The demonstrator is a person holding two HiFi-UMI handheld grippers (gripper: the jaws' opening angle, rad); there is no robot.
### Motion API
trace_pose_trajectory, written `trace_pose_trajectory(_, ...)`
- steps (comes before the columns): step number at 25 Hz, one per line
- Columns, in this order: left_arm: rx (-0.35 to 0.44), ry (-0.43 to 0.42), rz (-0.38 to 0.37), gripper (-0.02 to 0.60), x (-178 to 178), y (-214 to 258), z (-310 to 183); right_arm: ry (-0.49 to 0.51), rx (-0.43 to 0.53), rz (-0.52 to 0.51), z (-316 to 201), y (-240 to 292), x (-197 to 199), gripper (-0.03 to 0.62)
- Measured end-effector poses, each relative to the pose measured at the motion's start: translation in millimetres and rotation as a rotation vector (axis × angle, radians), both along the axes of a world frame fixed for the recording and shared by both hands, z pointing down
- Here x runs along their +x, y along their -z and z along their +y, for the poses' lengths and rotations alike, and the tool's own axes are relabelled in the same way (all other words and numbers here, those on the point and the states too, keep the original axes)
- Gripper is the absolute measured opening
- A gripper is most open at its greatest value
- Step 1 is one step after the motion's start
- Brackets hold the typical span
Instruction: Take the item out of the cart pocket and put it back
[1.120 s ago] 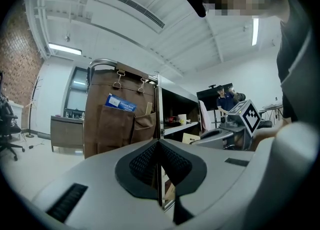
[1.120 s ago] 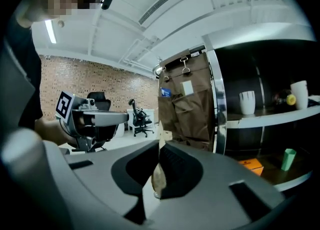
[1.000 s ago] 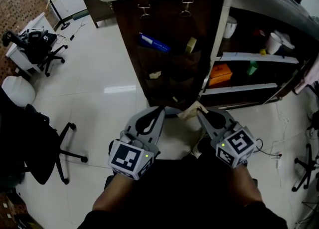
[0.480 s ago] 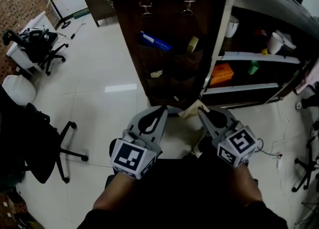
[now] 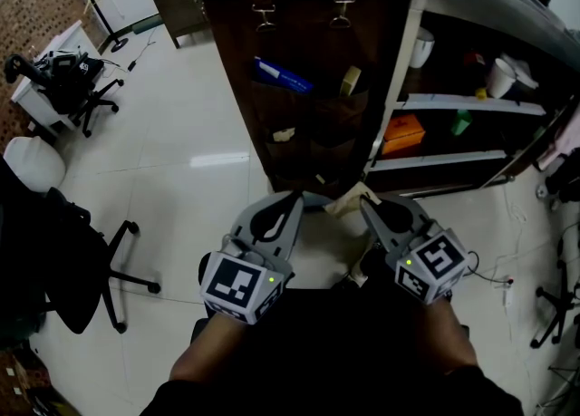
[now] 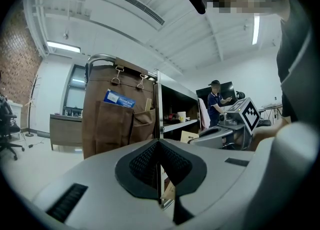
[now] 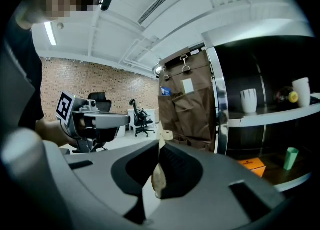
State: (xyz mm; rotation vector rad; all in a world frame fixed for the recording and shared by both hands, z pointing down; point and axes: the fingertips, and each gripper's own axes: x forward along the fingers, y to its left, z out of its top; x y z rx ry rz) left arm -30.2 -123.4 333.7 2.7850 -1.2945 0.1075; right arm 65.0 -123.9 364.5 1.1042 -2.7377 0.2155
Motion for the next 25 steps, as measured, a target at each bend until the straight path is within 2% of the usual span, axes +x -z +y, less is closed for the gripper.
trace_pose_trajectory(9,-0.001,0.005,-0.007,0.000,-1,-2,-1,-0.002,0.028,0.002,-1,9,0,0.017)
trace_pose_trajectory(25,0.008,0.024,0.007,0.000,-8,-4,-7,-0.046,0.235,0.022,-34,83,3,0.017)
